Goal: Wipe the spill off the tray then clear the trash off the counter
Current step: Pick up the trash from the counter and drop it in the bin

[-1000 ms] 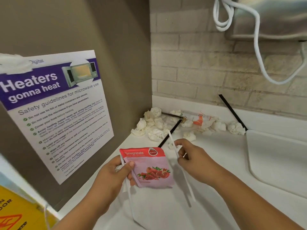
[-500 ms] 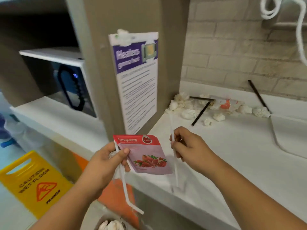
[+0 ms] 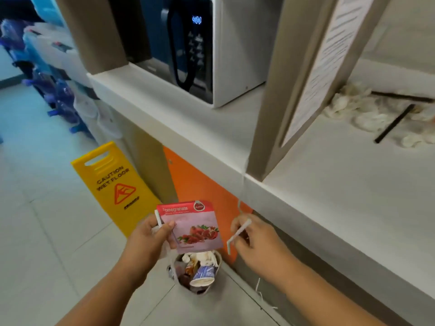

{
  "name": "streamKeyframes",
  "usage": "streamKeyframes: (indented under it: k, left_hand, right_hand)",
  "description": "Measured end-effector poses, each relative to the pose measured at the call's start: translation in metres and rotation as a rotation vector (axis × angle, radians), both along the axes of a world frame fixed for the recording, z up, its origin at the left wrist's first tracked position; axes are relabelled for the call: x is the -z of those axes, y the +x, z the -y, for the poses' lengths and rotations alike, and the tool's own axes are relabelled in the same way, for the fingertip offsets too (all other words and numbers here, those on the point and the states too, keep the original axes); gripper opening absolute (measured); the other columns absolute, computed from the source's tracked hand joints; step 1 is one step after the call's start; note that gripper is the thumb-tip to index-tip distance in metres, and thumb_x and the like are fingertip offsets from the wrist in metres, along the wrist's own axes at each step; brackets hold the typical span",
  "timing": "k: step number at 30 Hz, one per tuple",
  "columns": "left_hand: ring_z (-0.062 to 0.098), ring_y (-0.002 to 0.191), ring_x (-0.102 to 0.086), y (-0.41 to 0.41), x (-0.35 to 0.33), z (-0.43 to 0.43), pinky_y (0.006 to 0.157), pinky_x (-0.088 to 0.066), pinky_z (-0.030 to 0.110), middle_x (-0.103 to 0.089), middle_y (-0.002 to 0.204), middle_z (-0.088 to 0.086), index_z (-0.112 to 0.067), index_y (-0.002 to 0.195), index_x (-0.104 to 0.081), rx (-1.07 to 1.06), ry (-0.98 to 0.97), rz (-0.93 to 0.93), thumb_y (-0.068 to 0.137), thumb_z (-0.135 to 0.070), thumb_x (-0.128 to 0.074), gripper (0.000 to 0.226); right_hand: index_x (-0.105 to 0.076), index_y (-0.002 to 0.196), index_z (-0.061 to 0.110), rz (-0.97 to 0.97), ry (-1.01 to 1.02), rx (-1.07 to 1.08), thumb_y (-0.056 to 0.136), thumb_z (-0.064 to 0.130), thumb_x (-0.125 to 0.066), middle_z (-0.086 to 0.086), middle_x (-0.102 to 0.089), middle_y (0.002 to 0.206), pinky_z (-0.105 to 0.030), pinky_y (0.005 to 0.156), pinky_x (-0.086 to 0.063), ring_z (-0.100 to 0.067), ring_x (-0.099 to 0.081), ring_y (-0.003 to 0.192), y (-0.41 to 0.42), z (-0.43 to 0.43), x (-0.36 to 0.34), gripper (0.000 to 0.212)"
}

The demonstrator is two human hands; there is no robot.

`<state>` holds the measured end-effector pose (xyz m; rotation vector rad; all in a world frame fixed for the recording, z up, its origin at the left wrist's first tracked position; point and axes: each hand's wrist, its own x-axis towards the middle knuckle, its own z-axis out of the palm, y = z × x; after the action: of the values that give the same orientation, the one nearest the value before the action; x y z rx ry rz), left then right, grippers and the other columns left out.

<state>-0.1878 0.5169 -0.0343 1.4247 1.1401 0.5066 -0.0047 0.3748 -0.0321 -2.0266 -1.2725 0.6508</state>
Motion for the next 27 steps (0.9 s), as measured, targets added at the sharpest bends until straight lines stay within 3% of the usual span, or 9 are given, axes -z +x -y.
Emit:
streamKeyframes:
  k: [5,7,10,13,16,20,23,27]
  left_hand:
    - [0.020,0.082,-0.068,-0.009,0.082,-0.009,0.066,-0.052,0.030,-0.071,0.091,0.003,-0.019,0.100,-0.066,-0.271,-0.062,-0.063,0.093,-0.019,-0.058,0.011]
    - [0.020,0.084,-0.067,-0.016,0.117,-0.013,0.071,-0.052,0.033,-0.071,0.093,0.002,-0.023,0.099,-0.065,-0.336,-0.081,-0.098,0.093,-0.022,-0.058,0.009]
    - [0.023,0.084,-0.067,-0.024,0.172,-0.019,0.079,-0.054,0.042,-0.071,0.093,0.005,-0.026,0.094,-0.064,-0.412,-0.094,-0.155,0.092,-0.025,-0.059,0.006]
    - [0.024,0.083,-0.067,-0.030,0.226,-0.025,0.073,-0.055,0.038,-0.071,0.093,0.006,-0.022,0.100,-0.065,-0.468,-0.111,-0.188,0.093,-0.025,-0.057,0.011]
    - [0.024,0.084,-0.067,-0.030,0.277,-0.030,0.063,-0.051,0.031,-0.070,0.093,0.005,-0.022,0.102,-0.064,-0.497,-0.134,-0.205,0.093,-0.025,-0.056,0.013]
    - [0.023,0.085,-0.067,-0.026,0.341,-0.035,0.066,-0.051,0.031,-0.070,0.092,0.002,-0.026,0.095,-0.063,-0.503,-0.135,-0.223,0.093,-0.026,-0.056,0.007]
    - [0.023,0.088,-0.067,-0.025,0.378,-0.035,0.076,-0.055,0.039,-0.071,0.092,-0.001,-0.031,0.091,-0.063,-0.501,-0.151,-0.238,0.092,-0.028,-0.057,0.006]
    - [0.022,0.088,-0.067,-0.022,0.408,-0.036,0.080,-0.055,0.041,-0.070,0.091,-0.002,-0.030,0.090,-0.063,-0.506,-0.163,-0.235,0.092,-0.026,-0.058,0.007]
  right_hand:
    - [-0.059,0.079,0.025,-0.133,-0.105,-0.003,0.087,0.011,-0.056,0.010,-0.054,0.090,-0.011,0.069,-0.038,-0.004,-0.051,0.086,-0.002,-0.023,0.095,0.016]
    - [-0.060,0.077,0.030,-0.179,-0.155,0.023,0.087,0.016,-0.057,0.011,-0.053,0.091,-0.017,0.073,-0.041,-0.004,-0.052,0.085,-0.003,-0.031,0.140,0.017]
    - [-0.057,0.068,0.035,-0.227,-0.176,0.056,0.087,0.013,-0.059,0.010,-0.053,0.088,-0.010,0.067,-0.039,0.002,-0.052,0.082,-0.004,-0.043,0.206,0.029]
    - [-0.057,0.069,0.039,-0.271,-0.226,0.043,0.090,0.011,-0.057,0.011,-0.055,0.090,-0.008,0.063,-0.038,0.005,-0.052,0.080,-0.006,-0.055,0.267,0.035]
    - [-0.060,0.074,0.047,-0.312,-0.272,0.002,0.092,0.014,-0.057,0.016,-0.057,0.099,-0.007,0.069,-0.040,-0.001,-0.055,0.089,-0.007,-0.072,0.328,0.037]
    - [-0.065,0.109,0.038,-0.316,-0.332,-0.025,0.094,0.029,-0.054,0.009,-0.059,0.118,-0.029,0.094,-0.046,-0.013,-0.056,0.109,-0.006,-0.101,0.403,0.020]
    - [-0.054,0.107,0.059,-0.375,-0.394,0.005,0.087,0.049,-0.049,0.008,-0.059,0.124,-0.040,0.094,-0.050,-0.016,-0.058,0.110,-0.005,-0.119,0.447,0.023]
    - [-0.047,0.123,0.052,-0.406,-0.467,0.024,0.090,0.046,-0.047,0.003,-0.056,0.130,-0.044,0.092,-0.051,-0.022,-0.058,0.112,-0.005,-0.140,0.486,0.033]
